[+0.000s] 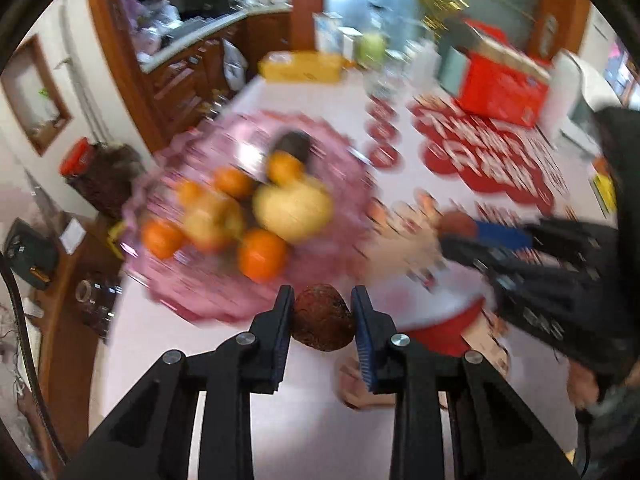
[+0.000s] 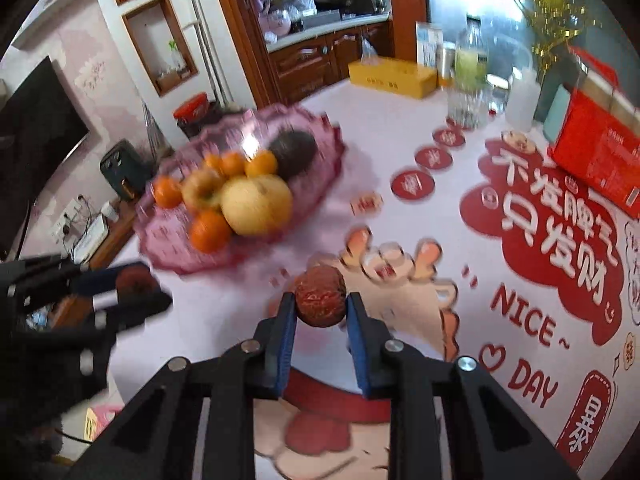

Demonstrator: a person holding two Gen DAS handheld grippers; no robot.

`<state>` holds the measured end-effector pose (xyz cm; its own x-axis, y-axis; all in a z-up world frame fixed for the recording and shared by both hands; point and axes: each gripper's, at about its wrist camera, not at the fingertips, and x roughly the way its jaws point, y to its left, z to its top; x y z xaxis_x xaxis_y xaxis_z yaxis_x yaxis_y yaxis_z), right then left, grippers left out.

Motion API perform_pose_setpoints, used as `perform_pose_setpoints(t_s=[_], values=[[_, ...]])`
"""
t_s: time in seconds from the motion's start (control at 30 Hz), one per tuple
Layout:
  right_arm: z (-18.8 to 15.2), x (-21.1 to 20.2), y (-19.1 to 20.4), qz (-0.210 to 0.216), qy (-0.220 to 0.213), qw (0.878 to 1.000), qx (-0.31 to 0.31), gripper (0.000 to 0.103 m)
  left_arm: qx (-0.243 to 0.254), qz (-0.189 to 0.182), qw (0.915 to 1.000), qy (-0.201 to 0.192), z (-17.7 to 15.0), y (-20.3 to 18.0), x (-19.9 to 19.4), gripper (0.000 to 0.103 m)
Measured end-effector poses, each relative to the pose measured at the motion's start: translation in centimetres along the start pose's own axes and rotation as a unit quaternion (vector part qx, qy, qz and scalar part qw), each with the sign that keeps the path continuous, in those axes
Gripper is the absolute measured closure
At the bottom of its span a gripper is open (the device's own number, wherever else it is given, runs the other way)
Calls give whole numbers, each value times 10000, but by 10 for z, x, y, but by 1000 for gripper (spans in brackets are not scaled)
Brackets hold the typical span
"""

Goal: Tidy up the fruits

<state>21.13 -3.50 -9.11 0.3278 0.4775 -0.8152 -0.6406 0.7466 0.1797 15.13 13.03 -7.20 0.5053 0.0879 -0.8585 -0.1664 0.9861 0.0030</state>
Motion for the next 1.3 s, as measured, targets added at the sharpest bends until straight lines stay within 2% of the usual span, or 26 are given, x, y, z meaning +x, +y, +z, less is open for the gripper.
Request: perform_pose_setpoints(t_s=[0.13,0.27,0.5,0.67,0.7,0.73,0.8,0.93,1.13,1.3], values=[[32,0,27,-300,-180,9994,9,78,-78,319,9992,-245,33,46,-1,76],[59,11,51,-446,-286,9986,-13,78,-55,397,9989,-255,62,80,16,76],[90,53,77,-599,-208,9980,-31,77,154,310,9994,14,85,107,67,75],[92,77,82,-693,-6,9976,95,77,281,183,9992,228,86,110,92,73],[91,79,82,-705,-5,9974,122,76,322,181,9990,235,84,110,93,65],[89,79,83,-705,10,9974,138,76,367,174,9989,240,84,110,94,49],[86,78,83,-690,15,9974,204,68,400,182,9989,168,82,109,91,30],[80,65,80,-849,-101,9956,388,57,448,83,9989,78,81,108,82,20],[67,40,77,-1104,-146,9915,668,57,582,-46,9982,101,75,98,65,15],[50,8,72,-1276,-183,9857,1081,57,662,-205,9976,75,68,82,41,14]])
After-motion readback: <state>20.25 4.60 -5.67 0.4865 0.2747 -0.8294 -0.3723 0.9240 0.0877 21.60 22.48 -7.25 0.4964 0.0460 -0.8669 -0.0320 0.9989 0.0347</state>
